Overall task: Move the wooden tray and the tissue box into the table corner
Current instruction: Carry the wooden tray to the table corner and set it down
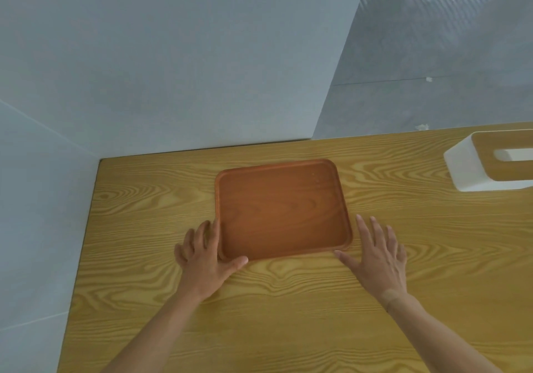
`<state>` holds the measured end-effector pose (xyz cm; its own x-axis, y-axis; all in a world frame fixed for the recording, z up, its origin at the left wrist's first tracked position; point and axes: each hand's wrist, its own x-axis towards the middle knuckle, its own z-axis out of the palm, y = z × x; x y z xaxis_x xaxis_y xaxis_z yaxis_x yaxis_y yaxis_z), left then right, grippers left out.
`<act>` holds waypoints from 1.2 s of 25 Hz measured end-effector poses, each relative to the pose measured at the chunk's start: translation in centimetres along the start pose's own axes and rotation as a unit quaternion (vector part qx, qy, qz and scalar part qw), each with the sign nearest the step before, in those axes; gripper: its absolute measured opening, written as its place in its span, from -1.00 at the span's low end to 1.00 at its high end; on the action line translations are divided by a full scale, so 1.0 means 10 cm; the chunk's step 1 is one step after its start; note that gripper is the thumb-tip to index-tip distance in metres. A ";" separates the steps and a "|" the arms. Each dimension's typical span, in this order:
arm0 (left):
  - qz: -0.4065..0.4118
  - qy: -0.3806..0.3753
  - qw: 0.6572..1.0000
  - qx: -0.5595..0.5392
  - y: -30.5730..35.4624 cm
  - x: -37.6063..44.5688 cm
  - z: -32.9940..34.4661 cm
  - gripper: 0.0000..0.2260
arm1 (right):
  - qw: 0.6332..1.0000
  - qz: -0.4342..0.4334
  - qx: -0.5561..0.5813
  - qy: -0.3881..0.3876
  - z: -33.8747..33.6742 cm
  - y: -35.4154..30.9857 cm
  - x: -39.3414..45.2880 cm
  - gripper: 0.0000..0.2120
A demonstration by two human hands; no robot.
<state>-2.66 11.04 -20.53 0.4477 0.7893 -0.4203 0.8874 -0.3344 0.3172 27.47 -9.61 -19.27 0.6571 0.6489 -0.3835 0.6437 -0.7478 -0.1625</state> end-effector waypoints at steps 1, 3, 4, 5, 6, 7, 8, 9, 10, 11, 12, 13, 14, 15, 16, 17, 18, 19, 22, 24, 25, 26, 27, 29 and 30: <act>0.002 -0.019 1.000 0.007 -0.01 0.00 0.03 0.06 | 1.000 -0.006 -0.008 -0.020 0.00 0.02 0.04 -0.08; 0.000 -0.024 0.999 0.026 -0.03 0.01 0.08 0.12 | 0.999 -0.023 -0.003 -0.033 0.03 0.05 0.09 -0.10; -0.004 -0.017 0.999 0.028 -0.03 0.03 0.08 0.12 | 0.999 -0.031 0.002 -0.032 0.04 0.06 0.10 -0.11; -0.006 -0.009 1.000 0.027 -0.03 0.04 0.08 0.13 | 0.999 -0.036 0.006 -0.029 0.05 0.06 0.11 -0.12; -0.009 -0.004 1.000 0.027 -0.03 0.04 0.08 0.15 | 0.999 -0.035 0.007 -0.025 0.07 0.06 0.12 -0.12; -0.012 0.001 0.999 0.030 -0.03 0.05 0.07 0.16 | 0.999 -0.032 0.006 -0.021 0.07 0.05 0.13 -0.12; -0.014 0.004 0.999 0.033 -0.03 0.06 0.07 0.17 | 0.999 -0.029 0.007 -0.018 0.08 0.04 0.13 -0.12; -0.015 0.007 0.999 0.036 -0.03 0.07 0.06 0.17 | 0.999 -0.026 0.009 -0.015 0.08 0.02 0.14 -0.13; -0.016 0.006 0.999 0.038 -0.02 0.09 0.05 0.17 | 1.000 -0.025 0.013 -0.013 0.08 0.00 0.16 -0.13; -0.019 0.004 0.999 0.039 -0.02 0.12 0.03 0.17 | 0.999 -0.025 0.017 -0.012 0.07 -0.02 0.18 -0.13; -0.023 -0.001 0.999 0.039 -0.01 0.16 0.00 0.17 | 0.999 -0.025 0.021 -0.013 0.06 -0.04 0.22 -0.13; -0.028 -0.007 0.999 0.038 0.00 0.20 -0.03 0.16 | 0.999 -0.023 0.024 -0.014 0.04 -0.06 0.27 -0.13; -0.032 -0.014 0.999 0.037 0.02 0.25 -0.07 0.16 | 0.999 -0.020 0.028 -0.016 0.01 -0.09 0.32 -0.13; -0.036 -0.018 0.998 0.039 0.04 0.31 -0.11 0.16 | 0.999 -0.017 0.031 -0.019 -0.02 -0.13 0.38 -0.13; -0.041 -0.021 0.998 0.041 0.05 0.36 -0.15 0.16 | 0.999 -0.013 0.036 -0.022 -0.05 -0.17 0.44 -0.13; -0.045 -0.023 0.998 0.041 0.07 0.41 -0.19 0.15 | 0.999 -0.010 0.040 -0.023 -0.07 -0.20 0.49 -0.14; -0.050 -0.027 0.998 0.038 0.08 0.47 -0.22 0.15 | 0.999 -0.009 0.042 -0.025 -0.10 -0.23 0.55 -0.14; -0.055 -0.031 0.997 0.034 0.10 0.51 -0.26 0.15 | 0.999 -0.008 0.043 -0.026 -0.12 -0.26 0.59 -0.14; -0.066 -0.043 0.997 0.020 0.12 0.63 -0.33 0.15 | 0.999 -0.001 0.046 -0.029 -0.18 -0.34 0.71 -0.13; -0.070 -0.049 0.996 0.009 0.11 0.69 -0.37 0.16 | 0.998 0.002 0.048 -0.028 -0.19 -0.38 0.75 -0.13; -0.071 -0.053 0.996 0.006 0.11 0.71 -0.38 0.16 | 0.999 0.003 0.046 -0.028 -0.18 -0.39 0.75 -0.13; -0.072 -0.056 0.996 0.007 0.11 0.73 -0.39 0.16 | 0.999 0.003 0.045 -0.027 -0.18 -0.39 0.75 -0.12; -0.072 -0.057 0.996 0.010 0.11 0.74 -0.40 0.16 | 0.999 0.004 0.044 -0.026 -0.17 -0.39 0.75 -0.12; -0.072 -0.061 0.995 0.017 0.11 0.75 -0.40 0.16 | 0.999 0.005 0.042 -0.026 -0.17 -0.39 0.75 -0.12; -0.072 -0.063 0.995 0.019 0.11 0.75 -0.41 0.16 | 0.999 0.005 0.039 -0.027 -0.17 -0.39 0.75 -0.12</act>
<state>1.17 18.67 -19.88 0.3231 0.7603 -0.5635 0.9460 -0.2435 0.2138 30.54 -1.56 -19.93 0.6395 0.6350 -0.4333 0.6038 -0.7638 -0.2282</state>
